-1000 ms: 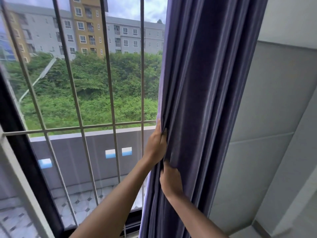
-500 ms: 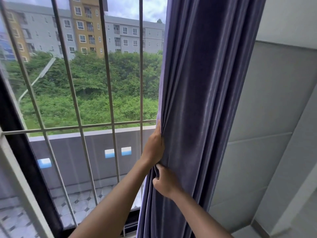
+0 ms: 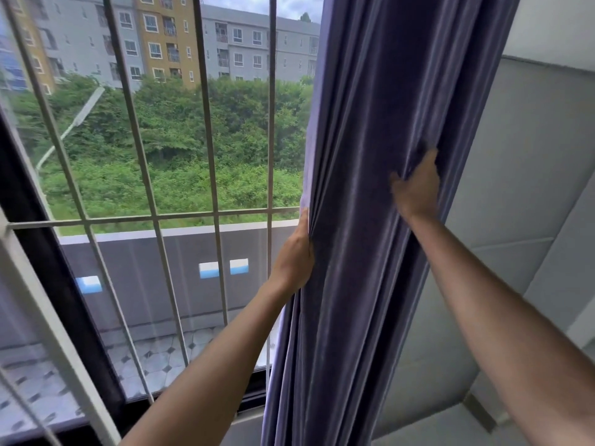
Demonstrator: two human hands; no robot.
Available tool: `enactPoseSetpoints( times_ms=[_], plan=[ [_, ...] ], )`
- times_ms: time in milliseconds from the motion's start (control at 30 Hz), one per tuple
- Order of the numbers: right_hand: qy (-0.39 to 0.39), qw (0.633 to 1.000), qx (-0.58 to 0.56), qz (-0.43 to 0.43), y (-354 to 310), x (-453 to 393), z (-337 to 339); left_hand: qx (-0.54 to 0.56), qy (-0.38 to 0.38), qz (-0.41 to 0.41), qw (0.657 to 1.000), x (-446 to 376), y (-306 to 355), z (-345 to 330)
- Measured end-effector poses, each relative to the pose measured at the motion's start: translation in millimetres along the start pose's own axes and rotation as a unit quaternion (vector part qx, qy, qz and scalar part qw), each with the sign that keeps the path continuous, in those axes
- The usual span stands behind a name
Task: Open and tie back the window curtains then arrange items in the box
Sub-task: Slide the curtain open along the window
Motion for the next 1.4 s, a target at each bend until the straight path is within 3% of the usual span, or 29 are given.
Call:
enactPoseSetpoints(
  times_ms=[133, 300, 533, 867, 1100, 1400],
  plan=[
    [-0.055, 0.996, 0.07, -0.01, 26, 31, -21, 0.001, -0.003, -0.001, 1.0, 1, 1, -1],
    [-0.184, 0.969, 0.146, -0.078, 70, 110, -61, -0.007, -0.002, 0.0, 1.0, 6, 15, -5],
    [-0.22, 0.956, 0.177, -0.074, 70, 183, -87, 0.028, -0.018, 0.016, 0.999, 6, 36, -19],
    [-0.228, 0.948, 0.205, -0.083, 65, 207, -101, 0.02, -0.023, 0.003, 1.0, 9, 44, -28],
    [-0.175, 0.967, 0.178, -0.048, 55, 216, -99, 0.037, -0.009, 0.006, 0.999, 8, 38, -26],
    [-0.162, 0.962, 0.217, -0.041, 55, 225, -91, 0.057, -0.024, 0.017, 0.998, 5, 30, -29]
  ],
)
Point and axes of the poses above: each hand's wrist, its own x-axis away from the middle knuckle, its own z-axis out of the back of the hand, y = z × x, the point moved 3 cm from there along -x, towards the middle knuckle, and after that the axes turned 3 degrees about -y, right-handed, at the moved point
